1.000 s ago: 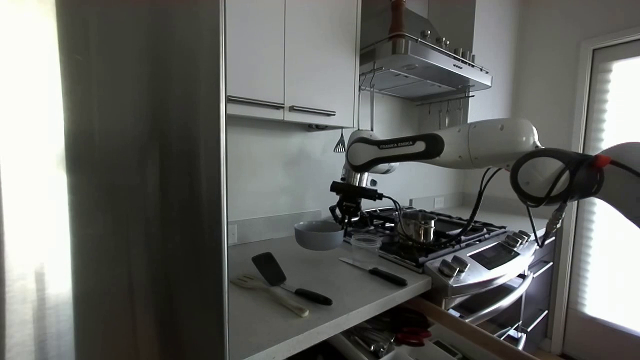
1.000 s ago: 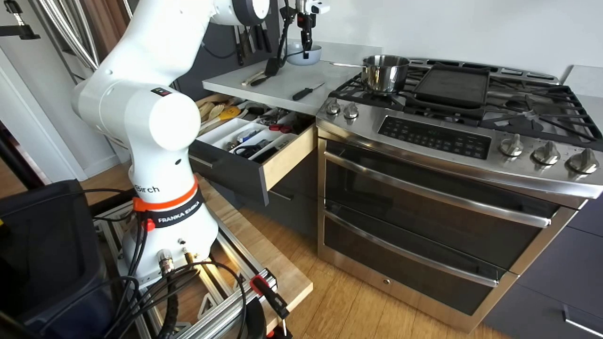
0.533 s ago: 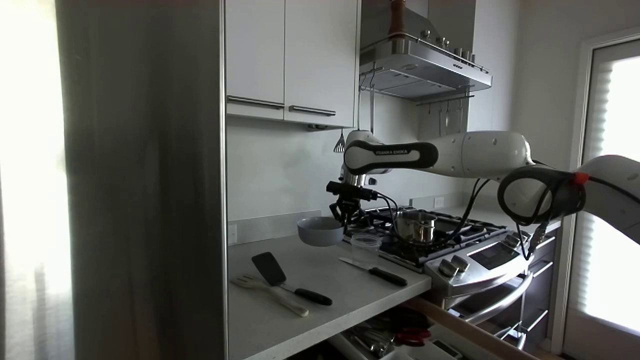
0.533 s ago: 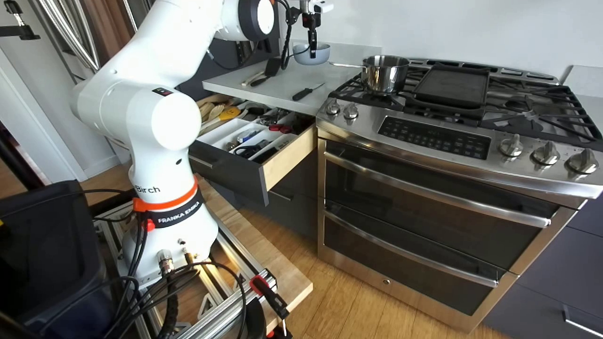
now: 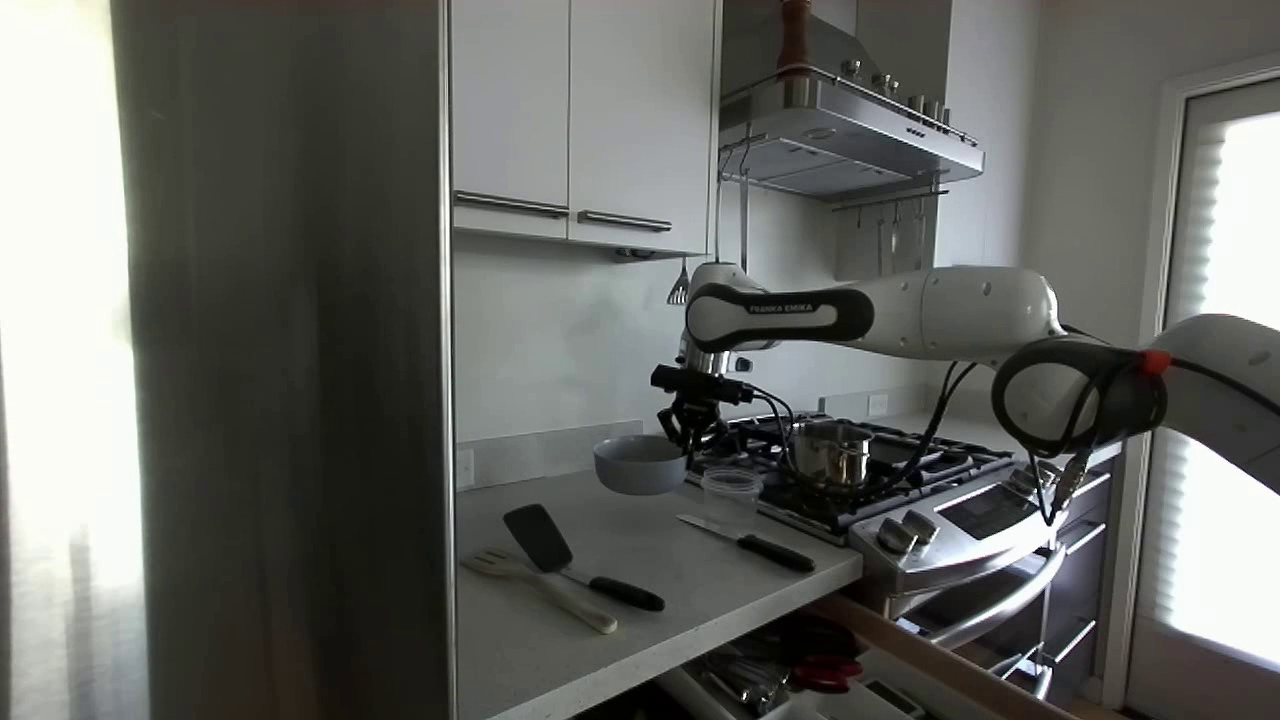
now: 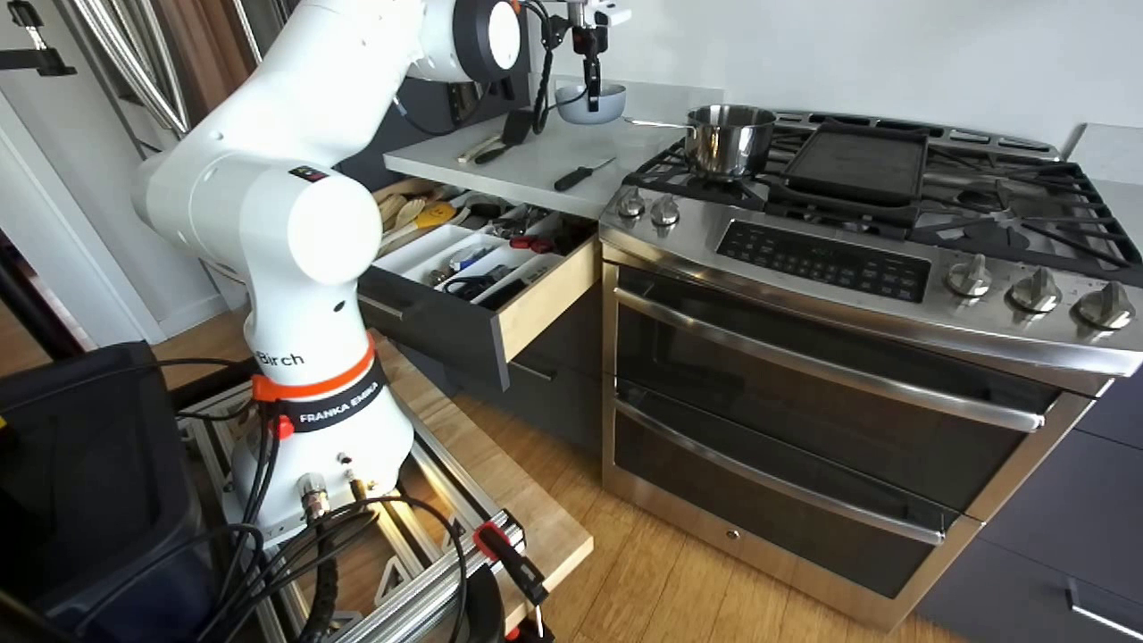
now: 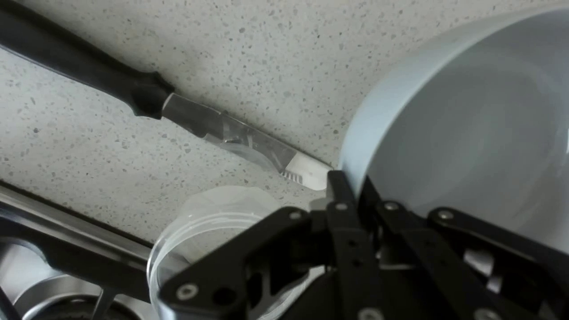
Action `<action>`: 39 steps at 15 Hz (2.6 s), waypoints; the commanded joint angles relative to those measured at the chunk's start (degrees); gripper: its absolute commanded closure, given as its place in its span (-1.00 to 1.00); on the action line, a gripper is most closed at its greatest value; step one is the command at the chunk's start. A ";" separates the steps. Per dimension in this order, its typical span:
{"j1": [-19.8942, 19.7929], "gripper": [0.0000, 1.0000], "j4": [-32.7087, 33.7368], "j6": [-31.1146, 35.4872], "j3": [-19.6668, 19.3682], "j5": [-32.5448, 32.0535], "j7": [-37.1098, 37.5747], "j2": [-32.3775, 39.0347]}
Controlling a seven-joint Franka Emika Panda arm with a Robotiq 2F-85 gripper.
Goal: Move the white bowl backwards
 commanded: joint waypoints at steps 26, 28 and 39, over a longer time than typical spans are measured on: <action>-1.62 0.96 1.52 6.07 -1.02 1.10 13.77 6.26; -1.65 0.72 1.59 6.09 -0.99 1.14 13.71 6.27; -1.73 -0.57 3.13 4.98 1.45 1.94 7.39 4.43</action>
